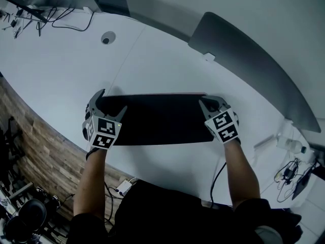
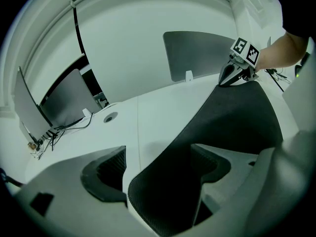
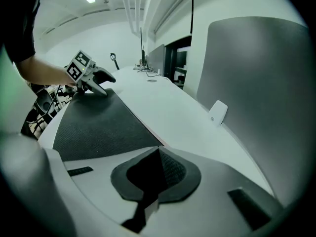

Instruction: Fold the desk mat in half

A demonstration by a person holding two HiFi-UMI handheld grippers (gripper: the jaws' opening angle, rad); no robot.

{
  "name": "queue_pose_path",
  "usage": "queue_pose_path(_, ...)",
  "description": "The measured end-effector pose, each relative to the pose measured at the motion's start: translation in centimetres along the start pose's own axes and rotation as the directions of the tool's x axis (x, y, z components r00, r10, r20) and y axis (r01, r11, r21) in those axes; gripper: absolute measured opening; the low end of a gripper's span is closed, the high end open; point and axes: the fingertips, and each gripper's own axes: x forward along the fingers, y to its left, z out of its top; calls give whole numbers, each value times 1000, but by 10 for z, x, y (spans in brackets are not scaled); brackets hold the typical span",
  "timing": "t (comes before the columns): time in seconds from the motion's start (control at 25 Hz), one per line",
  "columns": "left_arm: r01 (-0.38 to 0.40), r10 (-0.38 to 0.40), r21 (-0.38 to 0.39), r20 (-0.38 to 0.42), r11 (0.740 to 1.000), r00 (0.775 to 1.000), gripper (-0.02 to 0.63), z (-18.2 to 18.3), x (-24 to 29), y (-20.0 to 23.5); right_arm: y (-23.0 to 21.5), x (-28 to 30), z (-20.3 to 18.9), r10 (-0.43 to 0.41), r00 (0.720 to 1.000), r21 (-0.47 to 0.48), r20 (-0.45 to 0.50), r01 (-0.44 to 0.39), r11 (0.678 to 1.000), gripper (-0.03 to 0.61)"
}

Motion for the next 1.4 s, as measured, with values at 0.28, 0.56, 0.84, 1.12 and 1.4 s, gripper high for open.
queue_pose_path(0.28,-11,11,2,-3,1000,1000,402,0,-2,0,-9,-10,-20,103,993,143,-50,-95,985,259)
queue_pose_path(0.56,-21,21,10,-12,1000,1000,402,-1,-3,-1,0,-11,-22,115,992,121,-59,-107,987,249)
queue_pose_path(0.84,-19,19,0,-10,1000,1000,402,-2,-2,0,-19,-19,-20,-38,999,73,-37,41,997,34)
queue_pose_path(1.12,-36,36,-1,20,999,999,401,9,-8,4,-24,-21,-16,-76,997,61,-24,77,995,23)
queue_pose_path(1.4,-36,37,-9,104,999,994,401,27,-49,1,-27,-13,-11,-93,995,43,-46,95,995,16)
